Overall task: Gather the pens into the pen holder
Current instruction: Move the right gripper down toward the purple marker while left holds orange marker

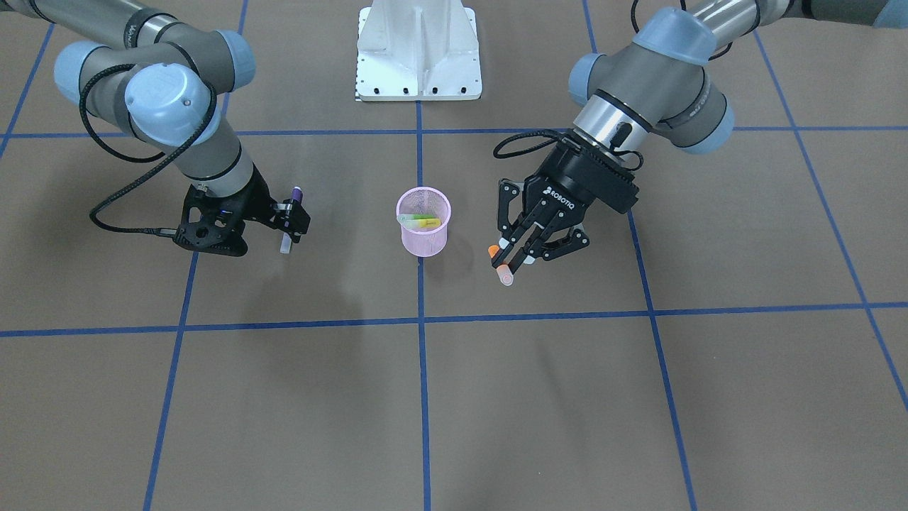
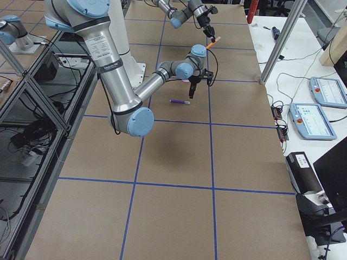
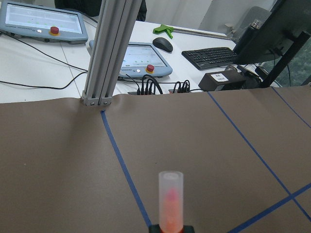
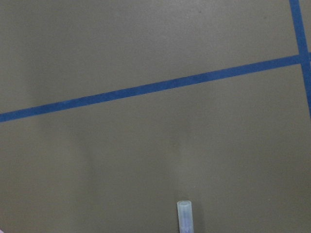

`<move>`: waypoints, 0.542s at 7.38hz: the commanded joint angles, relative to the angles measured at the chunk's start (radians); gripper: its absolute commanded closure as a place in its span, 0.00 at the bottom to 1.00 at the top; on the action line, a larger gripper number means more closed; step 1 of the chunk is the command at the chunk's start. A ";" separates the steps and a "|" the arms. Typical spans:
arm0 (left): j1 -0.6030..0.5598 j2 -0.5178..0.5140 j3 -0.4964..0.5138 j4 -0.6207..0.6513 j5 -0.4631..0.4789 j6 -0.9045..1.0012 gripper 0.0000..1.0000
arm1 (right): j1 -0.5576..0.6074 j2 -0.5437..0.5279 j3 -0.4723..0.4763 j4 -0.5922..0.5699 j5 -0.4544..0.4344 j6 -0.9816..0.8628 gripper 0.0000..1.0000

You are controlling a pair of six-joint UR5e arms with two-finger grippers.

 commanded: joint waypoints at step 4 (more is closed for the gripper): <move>0.006 0.002 0.010 -0.007 0.006 0.000 1.00 | -0.061 -0.009 -0.084 0.118 0.004 0.002 0.05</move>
